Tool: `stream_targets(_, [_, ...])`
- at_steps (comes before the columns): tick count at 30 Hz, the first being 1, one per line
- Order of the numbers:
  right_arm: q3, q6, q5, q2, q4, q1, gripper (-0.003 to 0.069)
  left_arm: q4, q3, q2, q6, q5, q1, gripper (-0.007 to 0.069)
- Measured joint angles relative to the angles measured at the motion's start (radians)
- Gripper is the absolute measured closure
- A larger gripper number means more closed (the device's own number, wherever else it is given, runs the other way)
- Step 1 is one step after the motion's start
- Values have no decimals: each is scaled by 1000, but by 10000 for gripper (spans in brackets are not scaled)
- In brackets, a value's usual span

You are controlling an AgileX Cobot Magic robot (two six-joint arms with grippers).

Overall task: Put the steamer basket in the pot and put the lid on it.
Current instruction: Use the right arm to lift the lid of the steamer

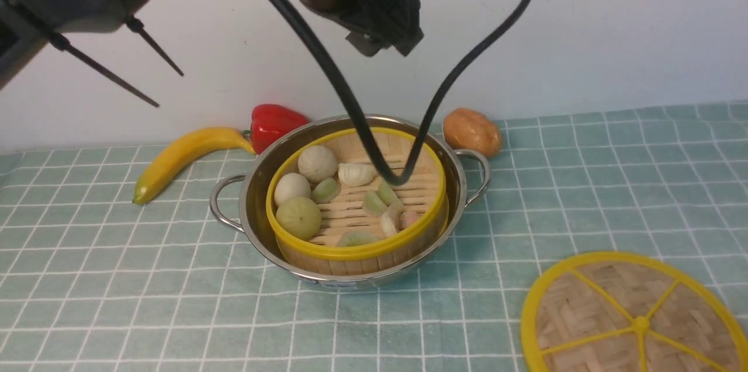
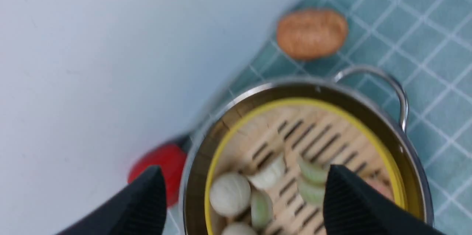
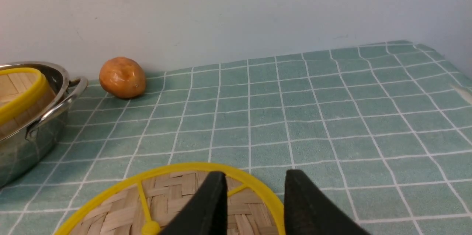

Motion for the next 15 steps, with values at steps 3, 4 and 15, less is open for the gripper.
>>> stream_targets(3, [0, 0, 0, 0, 0, 0, 419, -1, 0, -1, -3, -62, 0, 101])
stream_targets(4, [0, 0, 0, 0, 0, 0, 419, -1, 0, 0, -3, -81, 0, 101])
stream_targets(15, [0, 0, 1, 0, 0, 0, 419, -91, 307, -299, -4, -365, 78, 101])
